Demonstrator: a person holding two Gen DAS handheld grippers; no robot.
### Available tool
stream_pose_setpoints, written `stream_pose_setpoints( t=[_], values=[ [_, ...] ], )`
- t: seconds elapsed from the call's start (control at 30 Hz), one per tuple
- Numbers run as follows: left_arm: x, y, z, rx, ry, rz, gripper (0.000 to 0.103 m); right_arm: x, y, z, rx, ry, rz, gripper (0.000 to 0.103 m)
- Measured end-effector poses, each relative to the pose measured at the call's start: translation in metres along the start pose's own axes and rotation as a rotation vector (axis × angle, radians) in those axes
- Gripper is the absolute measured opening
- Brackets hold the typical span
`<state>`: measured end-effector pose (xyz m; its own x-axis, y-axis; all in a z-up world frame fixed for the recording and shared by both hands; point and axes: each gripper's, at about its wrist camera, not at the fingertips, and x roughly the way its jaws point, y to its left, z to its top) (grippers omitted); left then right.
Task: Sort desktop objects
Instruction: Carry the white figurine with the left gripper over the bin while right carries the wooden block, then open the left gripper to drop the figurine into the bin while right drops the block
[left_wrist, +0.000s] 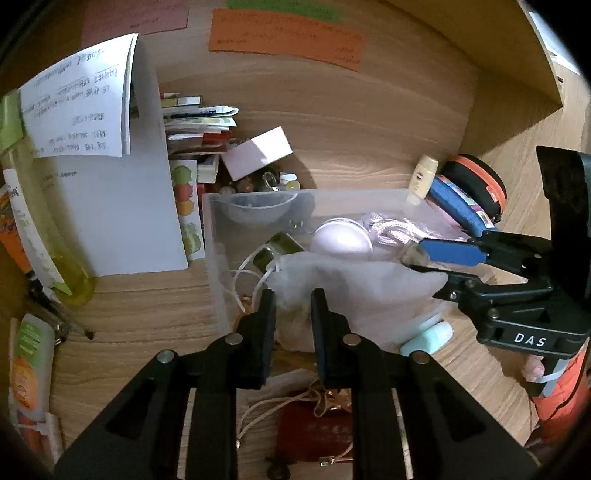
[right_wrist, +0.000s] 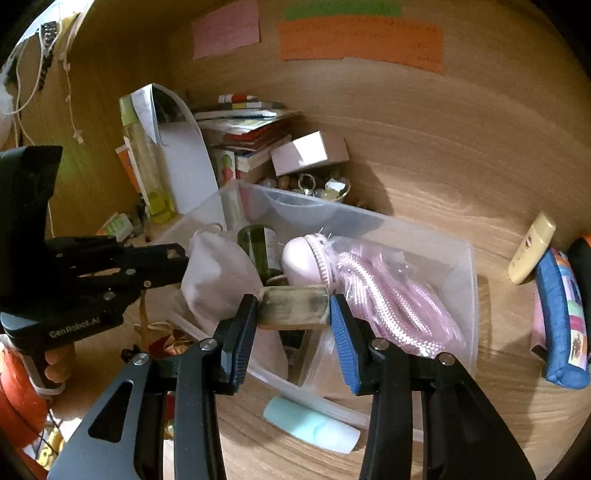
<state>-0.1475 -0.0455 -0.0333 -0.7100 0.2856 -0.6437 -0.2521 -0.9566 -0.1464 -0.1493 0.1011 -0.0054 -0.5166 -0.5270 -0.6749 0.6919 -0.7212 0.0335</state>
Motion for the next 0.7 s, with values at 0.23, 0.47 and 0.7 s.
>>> stream_pose_setpoints(
  t=[0.23, 0.47, 0.7],
  values=[
    [-0.001, -0.009, -0.004, 0.046, -0.007, 0.012, 0.034, -0.001, 0.003, -0.005, -0.019, -0.022, 0.004, 0.037],
    [-0.005, -0.01, -0.004, 0.058, -0.036, 0.013, 0.053, -0.003, 0.005, -0.006, -0.031, -0.04, -0.028, 0.038],
    [-0.028, -0.012, -0.002, 0.037, -0.121, -0.009, 0.056, -0.025, 0.0, -0.001, 0.008, -0.112, -0.036, 0.053]
  ],
)
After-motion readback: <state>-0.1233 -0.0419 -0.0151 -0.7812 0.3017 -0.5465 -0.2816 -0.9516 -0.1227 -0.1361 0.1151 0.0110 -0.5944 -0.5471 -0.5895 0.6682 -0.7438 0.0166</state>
